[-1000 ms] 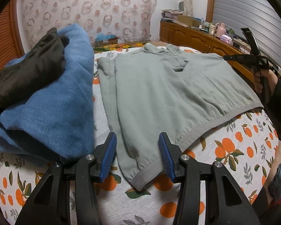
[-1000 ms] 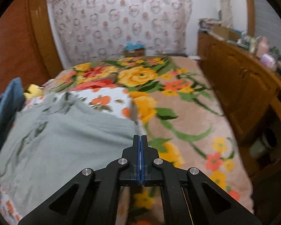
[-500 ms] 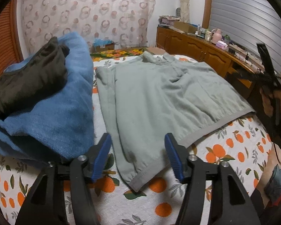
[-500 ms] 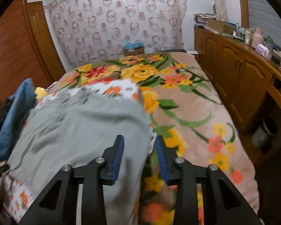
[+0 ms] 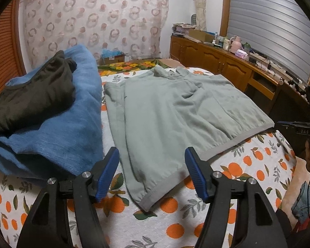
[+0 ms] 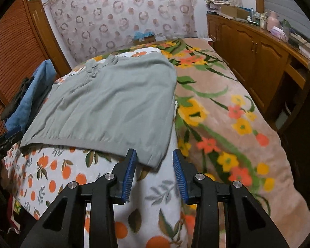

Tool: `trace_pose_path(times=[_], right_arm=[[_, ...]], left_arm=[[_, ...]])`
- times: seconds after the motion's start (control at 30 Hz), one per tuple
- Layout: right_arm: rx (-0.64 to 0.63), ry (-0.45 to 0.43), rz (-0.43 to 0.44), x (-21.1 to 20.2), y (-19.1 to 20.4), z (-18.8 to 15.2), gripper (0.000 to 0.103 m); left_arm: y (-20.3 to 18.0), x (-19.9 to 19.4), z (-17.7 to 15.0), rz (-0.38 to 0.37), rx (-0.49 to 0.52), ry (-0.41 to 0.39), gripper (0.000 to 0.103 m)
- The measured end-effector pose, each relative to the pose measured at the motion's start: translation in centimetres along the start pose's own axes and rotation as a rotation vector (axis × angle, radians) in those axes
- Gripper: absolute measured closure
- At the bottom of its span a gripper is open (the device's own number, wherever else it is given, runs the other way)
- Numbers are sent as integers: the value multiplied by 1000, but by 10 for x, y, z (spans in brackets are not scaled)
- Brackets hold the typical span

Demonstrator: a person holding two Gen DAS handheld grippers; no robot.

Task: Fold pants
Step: 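Grasp the hem with the right gripper and fold it over the garment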

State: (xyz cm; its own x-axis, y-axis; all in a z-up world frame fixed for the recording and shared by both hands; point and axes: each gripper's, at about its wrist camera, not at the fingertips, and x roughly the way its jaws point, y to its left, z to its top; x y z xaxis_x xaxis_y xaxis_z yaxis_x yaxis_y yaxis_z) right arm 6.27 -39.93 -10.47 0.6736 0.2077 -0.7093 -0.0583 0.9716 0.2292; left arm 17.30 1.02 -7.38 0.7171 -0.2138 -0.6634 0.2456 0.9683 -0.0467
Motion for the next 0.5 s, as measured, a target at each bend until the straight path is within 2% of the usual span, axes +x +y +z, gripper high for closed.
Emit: trace_pose_path(times=[0.17, 0.37, 0.43, 0.5], right_arm=[[25, 7, 29, 3, 2, 2, 64], [52, 2, 17, 10, 2, 4, 67], [52, -3, 3, 10, 1, 4, 77], [46, -13, 6, 11, 1, 4, 97]], left_arm=[[6, 2, -2, 21, -2, 6, 36], [7, 8, -5, 38, 14, 32, 36], [6, 9, -6, 45, 17, 37, 36], [7, 9, -6, 46, 16, 40, 36]])
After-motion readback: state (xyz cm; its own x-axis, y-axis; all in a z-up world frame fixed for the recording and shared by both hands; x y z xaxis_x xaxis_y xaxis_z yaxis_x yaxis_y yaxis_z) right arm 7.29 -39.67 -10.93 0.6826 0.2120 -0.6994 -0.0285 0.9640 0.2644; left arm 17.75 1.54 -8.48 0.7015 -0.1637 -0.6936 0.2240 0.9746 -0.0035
